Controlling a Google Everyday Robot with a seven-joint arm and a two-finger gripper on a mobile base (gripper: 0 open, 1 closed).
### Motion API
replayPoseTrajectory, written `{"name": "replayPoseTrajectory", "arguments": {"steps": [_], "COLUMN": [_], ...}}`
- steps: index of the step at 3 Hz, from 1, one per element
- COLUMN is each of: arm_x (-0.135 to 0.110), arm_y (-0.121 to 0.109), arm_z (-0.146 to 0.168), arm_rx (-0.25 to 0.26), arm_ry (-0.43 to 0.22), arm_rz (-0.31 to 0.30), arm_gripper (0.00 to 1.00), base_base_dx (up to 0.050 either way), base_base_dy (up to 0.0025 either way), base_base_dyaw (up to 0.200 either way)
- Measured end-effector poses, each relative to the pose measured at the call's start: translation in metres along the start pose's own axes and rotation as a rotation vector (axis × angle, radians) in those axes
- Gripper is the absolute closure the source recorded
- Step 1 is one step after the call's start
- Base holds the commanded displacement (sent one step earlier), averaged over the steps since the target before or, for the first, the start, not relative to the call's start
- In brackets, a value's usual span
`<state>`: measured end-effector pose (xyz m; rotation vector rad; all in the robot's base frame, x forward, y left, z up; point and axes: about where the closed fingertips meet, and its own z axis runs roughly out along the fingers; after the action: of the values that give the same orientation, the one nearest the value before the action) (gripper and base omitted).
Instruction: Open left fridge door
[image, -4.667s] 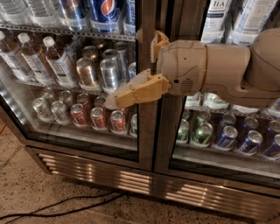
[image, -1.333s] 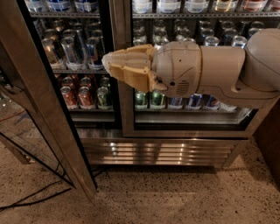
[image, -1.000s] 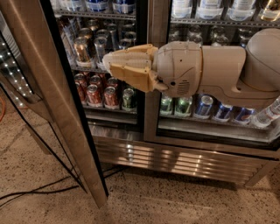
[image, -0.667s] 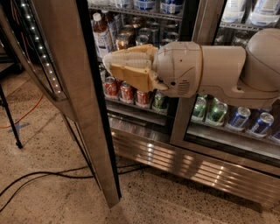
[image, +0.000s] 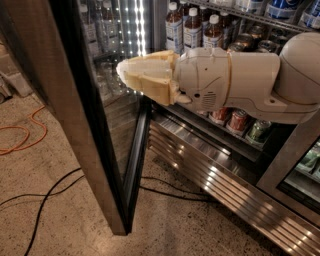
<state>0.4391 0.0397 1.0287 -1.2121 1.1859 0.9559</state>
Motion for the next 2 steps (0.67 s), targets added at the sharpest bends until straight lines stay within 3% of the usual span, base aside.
{"name": "replayPoseTrajectory", "arguments": {"steps": [2], "arm_x": [0.0], "arm_y": [0.0], "arm_z": [0.0], "arm_rx": [0.0], "arm_ry": [0.0], "arm_rz": [0.0], "arm_gripper": [1.0], "base_base_dx": [0.0], "base_base_dy": [0.00013], "base_base_dyaw": [-0.2]}}
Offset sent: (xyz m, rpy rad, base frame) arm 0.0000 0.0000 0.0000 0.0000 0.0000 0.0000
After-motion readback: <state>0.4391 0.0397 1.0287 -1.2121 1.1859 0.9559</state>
